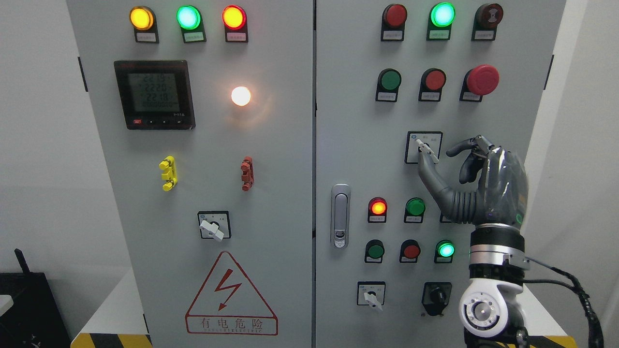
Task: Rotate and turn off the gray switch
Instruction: 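Close the right hand's thumb and fingers around the black switch handle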
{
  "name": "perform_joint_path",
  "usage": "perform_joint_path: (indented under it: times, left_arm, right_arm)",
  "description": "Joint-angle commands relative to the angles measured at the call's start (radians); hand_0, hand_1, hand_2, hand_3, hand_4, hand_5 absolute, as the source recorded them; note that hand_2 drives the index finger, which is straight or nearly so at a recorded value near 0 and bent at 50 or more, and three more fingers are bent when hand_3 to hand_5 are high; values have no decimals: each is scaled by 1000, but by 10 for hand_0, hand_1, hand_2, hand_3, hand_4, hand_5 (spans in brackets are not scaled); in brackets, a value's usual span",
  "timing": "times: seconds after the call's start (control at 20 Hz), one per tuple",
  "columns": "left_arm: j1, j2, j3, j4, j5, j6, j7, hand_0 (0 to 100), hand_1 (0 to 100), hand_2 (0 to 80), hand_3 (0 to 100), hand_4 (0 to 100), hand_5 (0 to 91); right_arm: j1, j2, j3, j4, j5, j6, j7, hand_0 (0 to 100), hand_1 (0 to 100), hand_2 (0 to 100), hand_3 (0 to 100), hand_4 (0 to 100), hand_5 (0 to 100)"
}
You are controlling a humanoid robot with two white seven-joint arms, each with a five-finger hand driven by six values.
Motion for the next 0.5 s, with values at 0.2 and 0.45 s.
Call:
perform_joint_path:
  times: [0.2, 0.45]
  left_arm:
    - [-9, 0, 8, -26, 18, 0, 0, 120, 389, 0, 0, 0, 0]
    - [-9, 0, 8, -26, 20, 0, 0, 120, 389, 0, 0, 0, 0]
  right_arm:
    - [-5, 1, 15, 6, 4, 1, 2, 106, 468, 588, 979, 964, 1000]
    - [-7, 1, 13, 15, 7, 1, 2, 109, 473, 589, 980, 964, 1000]
